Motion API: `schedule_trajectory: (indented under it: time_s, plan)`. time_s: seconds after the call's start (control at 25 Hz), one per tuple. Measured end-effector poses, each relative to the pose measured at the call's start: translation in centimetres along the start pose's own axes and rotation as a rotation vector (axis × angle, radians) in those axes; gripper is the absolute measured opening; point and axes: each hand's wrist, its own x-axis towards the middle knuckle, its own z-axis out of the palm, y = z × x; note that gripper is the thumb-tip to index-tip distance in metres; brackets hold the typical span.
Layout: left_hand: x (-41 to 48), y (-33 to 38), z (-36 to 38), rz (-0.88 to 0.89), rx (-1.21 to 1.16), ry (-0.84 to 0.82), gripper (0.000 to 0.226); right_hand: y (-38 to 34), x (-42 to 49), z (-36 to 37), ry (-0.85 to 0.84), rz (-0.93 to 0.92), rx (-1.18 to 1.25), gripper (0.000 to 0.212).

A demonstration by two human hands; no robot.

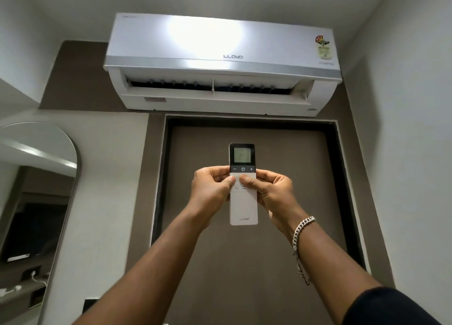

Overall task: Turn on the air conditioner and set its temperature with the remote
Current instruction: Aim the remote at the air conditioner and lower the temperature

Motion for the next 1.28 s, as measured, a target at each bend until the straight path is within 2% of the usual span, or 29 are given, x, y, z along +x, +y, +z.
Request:
schedule_trajectory:
  time_s: [0.28,0.44,0.56,0.68,0.92,1.12,1.28]
  plan:
    - [0.5,0.0,0.0,0.017,0.013,-0.024,0.032,-0.7,-0.1,-0.1,-0.011,-0.009,0.001,0.057]
    - [0.9,-0.4,0.1,0.026,0.012,-0.021,0.036,-0.9,0.0,-0.3,-0.013,-0.014,-0.009,0.049]
    - [1.2,-0.5,0.1,0.036,0.01,-0.028,0.035,-1.1,0.1,-0.4,-0.007,-0.01,-0.011,0.054]
    - [1.3,-0.5,0.3,0.056,-0.001,-0.023,0.033,-1.1,0.3,-0.5,-0.009,-0.005,-0.004,0.049]
    - [1.3,-0.7,0.1,0.062,-0.017,-0.051,0.034,-1.1,0.2,-0.5,-0.006,-0.011,-0.011,0.063]
    - [1.3,-0.7,-0.1,0.077,-0.023,-0.063,0.026,-0.8,0.3,-0.4,-0.013,-0.007,-0.014,0.05]
    - [1.3,-0.8,-0.4,0.087,-0.029,-0.065,0.023,-1.0,0.1,-0.1,-0.012,-0.017,-0.02,0.062]
